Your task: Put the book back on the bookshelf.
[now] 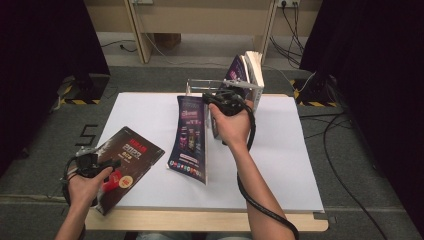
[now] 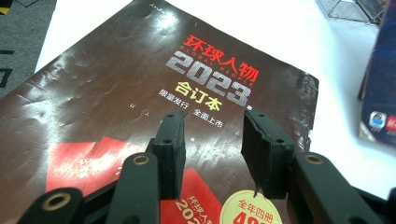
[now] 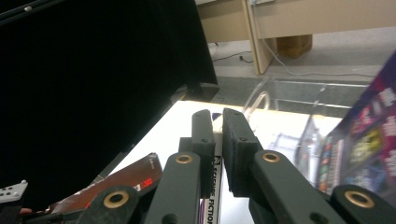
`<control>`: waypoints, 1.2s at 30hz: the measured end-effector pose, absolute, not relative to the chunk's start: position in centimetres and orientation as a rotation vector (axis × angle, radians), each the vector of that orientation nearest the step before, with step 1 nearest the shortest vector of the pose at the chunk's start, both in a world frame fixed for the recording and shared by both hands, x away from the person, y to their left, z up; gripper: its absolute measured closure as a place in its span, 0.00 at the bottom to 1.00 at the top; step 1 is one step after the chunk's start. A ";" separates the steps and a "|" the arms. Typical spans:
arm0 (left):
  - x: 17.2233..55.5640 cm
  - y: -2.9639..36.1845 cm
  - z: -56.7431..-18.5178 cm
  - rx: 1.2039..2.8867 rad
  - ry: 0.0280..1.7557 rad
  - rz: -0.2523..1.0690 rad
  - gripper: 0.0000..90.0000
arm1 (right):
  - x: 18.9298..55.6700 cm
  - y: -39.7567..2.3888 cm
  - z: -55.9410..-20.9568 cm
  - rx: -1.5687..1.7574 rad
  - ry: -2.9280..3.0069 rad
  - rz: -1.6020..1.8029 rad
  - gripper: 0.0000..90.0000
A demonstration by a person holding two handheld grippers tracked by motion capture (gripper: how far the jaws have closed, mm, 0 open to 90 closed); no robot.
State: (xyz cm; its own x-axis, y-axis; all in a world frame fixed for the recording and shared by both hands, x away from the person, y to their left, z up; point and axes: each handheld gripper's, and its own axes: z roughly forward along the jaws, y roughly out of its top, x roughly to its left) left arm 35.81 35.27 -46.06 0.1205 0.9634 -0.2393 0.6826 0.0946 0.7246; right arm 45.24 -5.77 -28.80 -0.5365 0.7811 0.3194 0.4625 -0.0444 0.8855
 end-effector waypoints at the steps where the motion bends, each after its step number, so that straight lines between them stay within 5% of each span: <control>1: 35.8 35.2 -46.1 1.656 1.628 0.476 0.65 | 45.3 -6.0 -28.6 1.323 1.949 1.604 0.94; 36: 35.9 34.9 -46.5 1.659 1.629 0.459 0.66 | 46.5 -10.4 -20.9 1.334 1.755 1.630 0.94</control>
